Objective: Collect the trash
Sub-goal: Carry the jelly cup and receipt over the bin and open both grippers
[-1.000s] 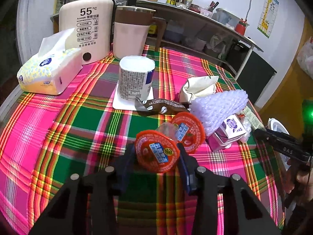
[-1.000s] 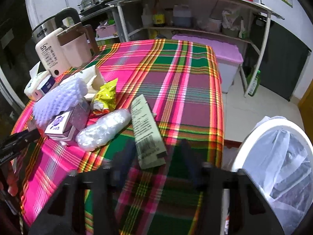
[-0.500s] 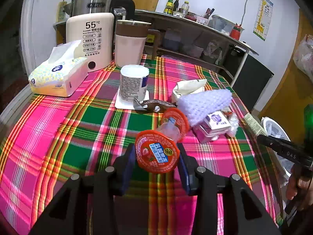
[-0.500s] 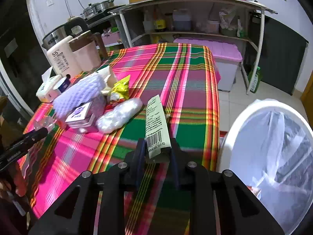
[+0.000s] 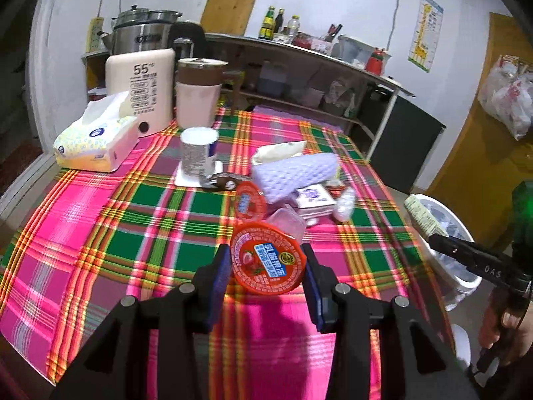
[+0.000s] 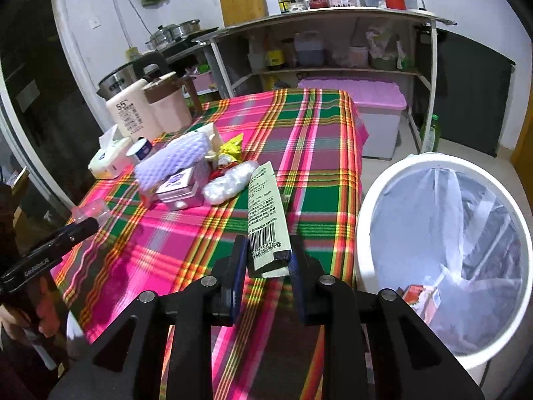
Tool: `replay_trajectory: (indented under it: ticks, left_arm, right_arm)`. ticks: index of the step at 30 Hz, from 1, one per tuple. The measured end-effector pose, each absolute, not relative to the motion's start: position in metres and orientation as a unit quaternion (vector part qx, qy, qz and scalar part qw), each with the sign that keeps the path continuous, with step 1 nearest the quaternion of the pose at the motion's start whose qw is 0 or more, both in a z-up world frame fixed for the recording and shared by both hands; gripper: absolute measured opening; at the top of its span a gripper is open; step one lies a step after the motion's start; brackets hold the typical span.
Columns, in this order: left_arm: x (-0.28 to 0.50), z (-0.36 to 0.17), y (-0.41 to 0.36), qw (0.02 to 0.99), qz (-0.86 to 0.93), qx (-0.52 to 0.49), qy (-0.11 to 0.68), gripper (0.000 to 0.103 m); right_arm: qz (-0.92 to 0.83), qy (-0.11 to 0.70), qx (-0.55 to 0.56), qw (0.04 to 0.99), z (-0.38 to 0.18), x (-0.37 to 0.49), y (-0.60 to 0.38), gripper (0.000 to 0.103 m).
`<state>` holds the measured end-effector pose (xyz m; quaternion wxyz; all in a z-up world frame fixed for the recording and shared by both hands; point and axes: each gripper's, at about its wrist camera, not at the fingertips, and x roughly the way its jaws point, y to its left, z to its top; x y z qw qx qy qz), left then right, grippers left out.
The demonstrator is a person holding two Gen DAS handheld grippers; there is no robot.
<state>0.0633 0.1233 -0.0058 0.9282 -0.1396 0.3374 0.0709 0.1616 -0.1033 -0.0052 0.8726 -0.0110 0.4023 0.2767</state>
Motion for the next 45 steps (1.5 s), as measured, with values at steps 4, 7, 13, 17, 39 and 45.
replay_trajectory:
  ticks: [4, 7, 13, 17, 39, 45]
  left_arm:
    - [0.059, 0.001, 0.108, 0.932, 0.054, -0.135, 0.332, 0.043]
    - [0.059, 0.004, 0.096, 0.934, 0.041, -0.131, 0.331, 0.043]
    - [0.06, 0.01, 0.075, 0.936, 0.017, -0.126, 0.329, 0.043]
    - [0.06, 0.013, 0.063, 0.937, 0.003, -0.122, 0.328, 0.043]
    - [0.097, 0.022, -0.012, 0.936, -0.076, -0.076, 0.334, 0.043]
    - [0.112, 0.022, -0.033, 0.934, -0.096, -0.065, 0.338, 0.043]
  right_arm:
    - [0.279, 0.393, -0.008, 0.876, 0.004, 0.148, -0.111, 0.025]
    - [0.278, 0.388, -0.007, 0.879, 0.008, 0.14, -0.114, 0.025]
    - [0.274, 0.38, -0.004, 0.884, 0.015, 0.126, -0.124, 0.025]
    - [0.266, 0.376, -0.005, 0.888, 0.017, 0.12, -0.131, 0.025]
    - [0.212, 0.369, 0.026, 0.904, 0.02, 0.119, -0.194, 0.025]
    - [0.194, 0.372, 0.035, 0.907, 0.016, 0.125, -0.211, 0.025]
